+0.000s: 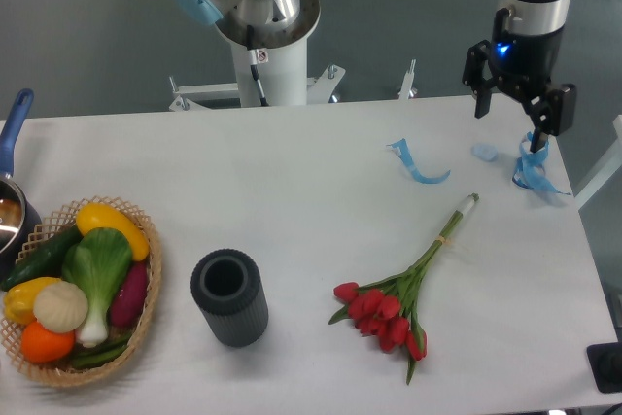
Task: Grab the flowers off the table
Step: 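Move the open gripper toward the stems of the red tulip bunch, then lower the gripper onto the tulip stems and close it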
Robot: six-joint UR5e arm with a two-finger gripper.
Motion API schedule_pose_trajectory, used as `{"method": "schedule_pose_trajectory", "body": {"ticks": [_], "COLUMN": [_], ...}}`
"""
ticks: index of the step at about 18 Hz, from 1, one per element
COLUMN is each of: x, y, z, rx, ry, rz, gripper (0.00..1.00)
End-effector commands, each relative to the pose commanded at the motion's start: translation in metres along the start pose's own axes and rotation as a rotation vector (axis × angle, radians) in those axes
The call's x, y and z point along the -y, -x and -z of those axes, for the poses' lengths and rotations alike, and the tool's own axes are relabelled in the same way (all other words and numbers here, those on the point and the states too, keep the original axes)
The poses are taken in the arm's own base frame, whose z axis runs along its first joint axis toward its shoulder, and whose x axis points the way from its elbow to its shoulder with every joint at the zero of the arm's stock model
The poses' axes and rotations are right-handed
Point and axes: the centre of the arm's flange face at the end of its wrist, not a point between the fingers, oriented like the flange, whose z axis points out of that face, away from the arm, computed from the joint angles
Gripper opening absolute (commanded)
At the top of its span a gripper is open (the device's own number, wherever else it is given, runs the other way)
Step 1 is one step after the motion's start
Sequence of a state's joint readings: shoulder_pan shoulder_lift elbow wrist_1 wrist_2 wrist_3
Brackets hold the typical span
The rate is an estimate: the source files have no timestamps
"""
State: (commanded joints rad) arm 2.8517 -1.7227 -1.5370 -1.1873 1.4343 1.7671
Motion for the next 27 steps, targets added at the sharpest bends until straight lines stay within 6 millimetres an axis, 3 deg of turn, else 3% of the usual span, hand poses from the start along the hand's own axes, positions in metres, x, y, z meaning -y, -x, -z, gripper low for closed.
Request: {"method": "schedule_pose_trajectory", "body": {"ticks": [9, 14, 17, 19, 27], "x": [0.001, 0.015, 0.025, 0.042, 0.057], "y": [-0.011, -0.014, -0.026, -0.03, -0.028], "z": [-0.019, -0.035, -0.062, -0.08, -0.162], "rx": [-0.005, -0.009, -0.019, -0.042, -0.16], "ry": [-0.002, -0.006, -0.013, -0.022, -0.026], "rz": [-0.001, 0.051, 0.145, 0.144, 0.226], "gripper": [1.0, 1.0, 1.0, 1.0, 1.0]}}
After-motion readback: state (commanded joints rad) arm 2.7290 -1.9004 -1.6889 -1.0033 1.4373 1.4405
